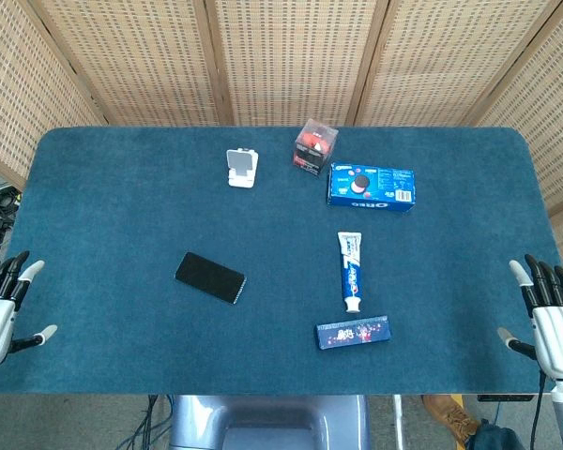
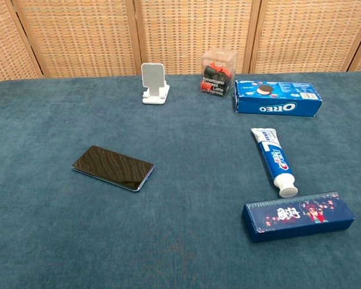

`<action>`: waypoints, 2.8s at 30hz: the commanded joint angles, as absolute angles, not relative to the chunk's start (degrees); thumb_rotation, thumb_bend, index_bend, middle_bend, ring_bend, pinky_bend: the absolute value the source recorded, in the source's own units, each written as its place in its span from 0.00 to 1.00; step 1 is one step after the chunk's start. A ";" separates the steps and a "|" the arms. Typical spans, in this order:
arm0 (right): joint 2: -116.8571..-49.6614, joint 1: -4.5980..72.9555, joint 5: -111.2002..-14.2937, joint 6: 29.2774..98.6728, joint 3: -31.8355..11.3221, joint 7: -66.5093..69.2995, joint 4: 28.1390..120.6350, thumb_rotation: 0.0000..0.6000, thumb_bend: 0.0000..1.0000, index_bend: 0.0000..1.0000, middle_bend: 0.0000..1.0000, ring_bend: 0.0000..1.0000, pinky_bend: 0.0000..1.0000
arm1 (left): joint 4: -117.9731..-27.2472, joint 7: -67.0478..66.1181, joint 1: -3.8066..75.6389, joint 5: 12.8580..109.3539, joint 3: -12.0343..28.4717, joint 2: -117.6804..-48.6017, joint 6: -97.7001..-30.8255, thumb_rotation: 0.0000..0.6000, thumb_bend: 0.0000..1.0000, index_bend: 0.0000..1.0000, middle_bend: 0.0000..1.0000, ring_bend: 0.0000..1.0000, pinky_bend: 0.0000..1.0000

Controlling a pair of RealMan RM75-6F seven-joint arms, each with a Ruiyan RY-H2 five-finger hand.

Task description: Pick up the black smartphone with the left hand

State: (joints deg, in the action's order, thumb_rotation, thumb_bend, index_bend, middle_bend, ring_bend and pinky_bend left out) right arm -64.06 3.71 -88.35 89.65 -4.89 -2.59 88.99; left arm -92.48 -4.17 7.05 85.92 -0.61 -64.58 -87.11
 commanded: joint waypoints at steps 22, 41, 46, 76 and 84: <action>-64.56 4.23 -85.13 87.39 -5.93 -0.71 87.08 1.00 0.00 0.00 0.00 0.00 0.00 | -79.23 -5.65 27.21 88.06 5.18 -81.28 -62.55 1.00 0.22 0.21 0.00 0.00 0.00; -64.93 4.37 -83.70 86.04 -6.07 0.18 85.78 1.00 0.00 0.00 0.00 0.00 0.00 | -69.83 -8.68 33.35 83.64 5.09 -92.91 -54.99 1.00 0.33 0.22 0.00 0.00 0.00; -64.79 4.42 -83.85 86.01 -6.07 0.62 85.87 1.00 0.00 0.00 0.00 0.00 0.00 | -66.13 -6.73 33.66 83.74 4.24 -96.41 -55.23 1.00 0.33 0.22 0.00 0.00 0.00; -64.58 4.55 -83.60 85.30 -5.93 1.04 86.14 1.00 0.00 0.02 0.00 0.00 0.00 | -57.94 -3.75 35.32 82.80 3.82 -103.03 -56.07 1.00 0.36 0.22 0.00 0.00 0.00; -64.45 4.51 -83.77 85.47 -5.91 1.37 86.23 1.00 0.00 0.02 0.00 0.00 0.00 | -56.40 -2.93 35.62 83.05 3.65 -104.30 -56.52 1.00 0.60 0.30 0.00 0.00 0.00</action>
State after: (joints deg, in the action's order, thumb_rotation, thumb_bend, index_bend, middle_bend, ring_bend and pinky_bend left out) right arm -64.45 4.50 -83.76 85.47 -5.91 1.38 86.23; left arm -56.44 -2.99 35.61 83.03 3.62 -104.24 -56.45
